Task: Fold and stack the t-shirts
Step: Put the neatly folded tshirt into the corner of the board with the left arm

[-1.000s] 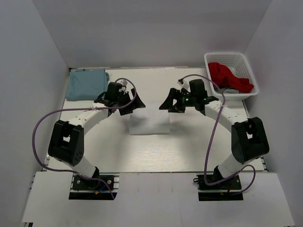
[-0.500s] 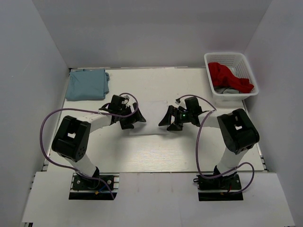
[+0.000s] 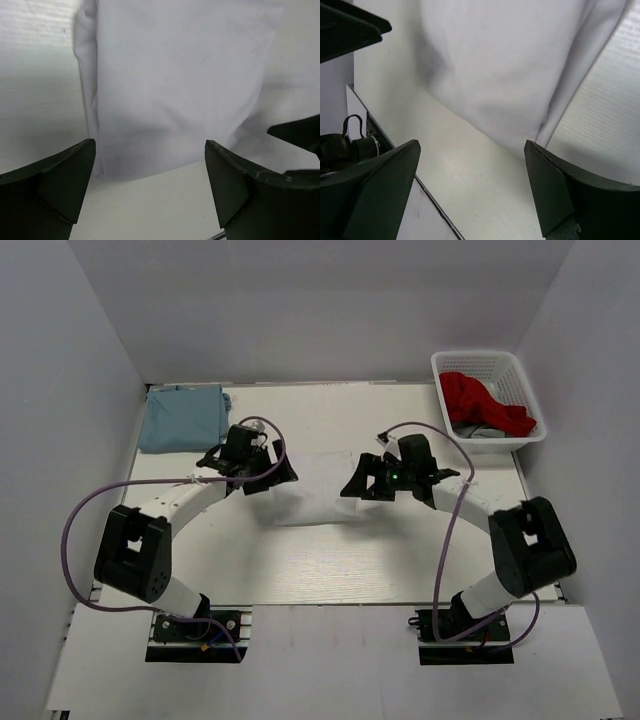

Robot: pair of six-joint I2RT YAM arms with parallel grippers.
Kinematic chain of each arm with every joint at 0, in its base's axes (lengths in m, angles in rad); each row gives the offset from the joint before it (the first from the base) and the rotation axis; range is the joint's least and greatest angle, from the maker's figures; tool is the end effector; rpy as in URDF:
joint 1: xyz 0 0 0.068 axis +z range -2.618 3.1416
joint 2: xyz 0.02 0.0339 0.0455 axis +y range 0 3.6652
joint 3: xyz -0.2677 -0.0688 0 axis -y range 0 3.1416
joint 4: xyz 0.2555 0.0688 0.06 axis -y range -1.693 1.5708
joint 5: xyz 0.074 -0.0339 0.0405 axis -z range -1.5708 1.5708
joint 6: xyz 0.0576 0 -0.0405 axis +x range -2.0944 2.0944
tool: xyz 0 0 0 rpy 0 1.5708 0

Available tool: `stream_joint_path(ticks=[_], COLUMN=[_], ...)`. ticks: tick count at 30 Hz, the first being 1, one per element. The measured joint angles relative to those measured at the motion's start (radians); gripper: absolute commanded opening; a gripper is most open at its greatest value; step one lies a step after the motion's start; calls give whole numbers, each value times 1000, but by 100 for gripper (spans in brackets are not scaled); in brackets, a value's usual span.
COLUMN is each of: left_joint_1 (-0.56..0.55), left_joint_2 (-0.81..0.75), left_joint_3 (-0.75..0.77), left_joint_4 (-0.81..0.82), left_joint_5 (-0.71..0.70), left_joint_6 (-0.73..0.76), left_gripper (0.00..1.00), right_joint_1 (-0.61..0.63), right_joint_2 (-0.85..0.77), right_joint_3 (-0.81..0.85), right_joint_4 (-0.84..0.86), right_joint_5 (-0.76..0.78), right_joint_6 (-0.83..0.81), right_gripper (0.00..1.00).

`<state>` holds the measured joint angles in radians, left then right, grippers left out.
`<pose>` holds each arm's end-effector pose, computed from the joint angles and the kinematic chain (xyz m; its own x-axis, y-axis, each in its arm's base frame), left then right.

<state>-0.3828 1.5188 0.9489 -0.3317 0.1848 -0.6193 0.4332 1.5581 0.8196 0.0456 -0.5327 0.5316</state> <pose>0.3064 -0.1348 0.1911 -0.8669 -0.2660 -0.4215 -0.0372 0.8779 -0.4774 0.2973 0.1697 0.1746 -0.8628 0.0821 -0.4988 -0.3235 0.6685 0.6697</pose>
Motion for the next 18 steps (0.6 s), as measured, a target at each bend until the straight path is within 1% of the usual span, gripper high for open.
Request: stream_joint_path(ticks=[4, 9, 11, 13, 14, 16, 17, 18], left_joint_1=[0, 0, 0, 0, 0, 0, 0, 0], left_joint_2=[1, 100, 142, 180, 198, 233, 251, 267], left_joint_3=[87, 161, 163, 163, 163, 163, 163, 163], left_joint_4=[-42, -103, -118, -136, -140, -145, -148, -148], left_joint_5=[-74, -131, -145, -153, -156, -161, -163, -167], left_joint_6=[45, 77, 81, 89, 93, 101, 104, 105], left_gripper=[100, 100, 94, 91, 88, 85, 80, 78], right_joint_1=[0, -1, -2, -4, -5, -6, -6, -6], right_joint_2=[-121, -175, -188, -198, -200, -200, -200, -200], right_joint_3=[9, 9, 10, 11, 13, 20, 23, 23], right_joint_4=[-39, -101, -127, -147, -156, -174, -179, -182], right_joint_5=[40, 90, 114, 132, 140, 159, 167, 172], right_joint_6=[-43, -74, -83, -95, -98, -104, -108, -111], right_gripper=[90, 90, 90, 90, 90, 90, 90, 90])
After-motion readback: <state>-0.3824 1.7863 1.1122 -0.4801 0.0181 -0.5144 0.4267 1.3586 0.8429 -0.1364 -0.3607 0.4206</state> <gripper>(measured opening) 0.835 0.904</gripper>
